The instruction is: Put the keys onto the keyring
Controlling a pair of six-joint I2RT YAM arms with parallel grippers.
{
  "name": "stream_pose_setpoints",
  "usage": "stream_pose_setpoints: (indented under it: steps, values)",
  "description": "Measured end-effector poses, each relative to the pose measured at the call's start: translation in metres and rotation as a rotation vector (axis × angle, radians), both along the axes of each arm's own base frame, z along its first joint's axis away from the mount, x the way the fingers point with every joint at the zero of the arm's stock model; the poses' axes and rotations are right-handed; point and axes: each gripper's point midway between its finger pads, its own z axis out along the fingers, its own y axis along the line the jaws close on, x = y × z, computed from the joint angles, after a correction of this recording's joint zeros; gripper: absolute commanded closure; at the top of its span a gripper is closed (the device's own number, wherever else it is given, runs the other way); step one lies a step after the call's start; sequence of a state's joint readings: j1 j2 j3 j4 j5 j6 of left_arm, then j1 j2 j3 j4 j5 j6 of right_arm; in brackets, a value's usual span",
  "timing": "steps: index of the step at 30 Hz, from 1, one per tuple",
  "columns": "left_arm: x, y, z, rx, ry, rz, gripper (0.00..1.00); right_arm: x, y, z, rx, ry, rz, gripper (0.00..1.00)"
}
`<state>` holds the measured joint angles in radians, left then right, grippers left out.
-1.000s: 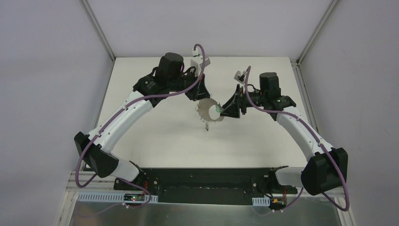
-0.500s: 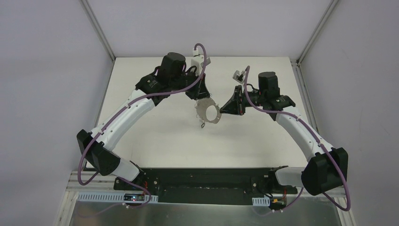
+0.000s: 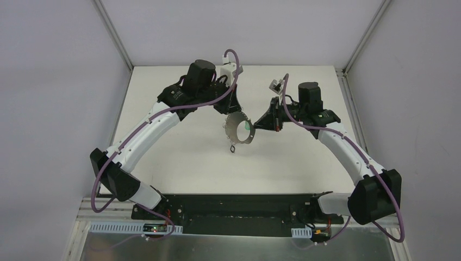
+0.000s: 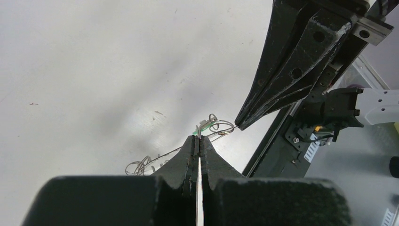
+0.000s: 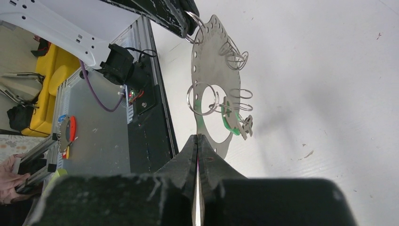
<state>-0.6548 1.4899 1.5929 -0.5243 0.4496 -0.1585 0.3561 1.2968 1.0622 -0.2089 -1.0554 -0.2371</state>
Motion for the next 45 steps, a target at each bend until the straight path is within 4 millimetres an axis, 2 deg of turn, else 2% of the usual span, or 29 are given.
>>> stream_pose_setpoints:
  steps: [16, 31, 45]
  values:
    - [0.012, 0.008, -0.004, 0.074, -0.098, 0.014, 1.0, 0.009, 0.005, 0.007, 0.039, 0.056, -0.028, 1.0]
    - [0.01, 0.014, -0.011, 0.125, -0.121, -0.016, 1.0, 0.008, 0.004, 0.01, 0.056, 0.055, -0.015, 1.0]
    - [0.011, 0.012, -0.013, 0.195, -0.223, -0.062, 1.0, 0.011, 0.003, 0.019, 0.114, 0.106, -0.022, 1.0]
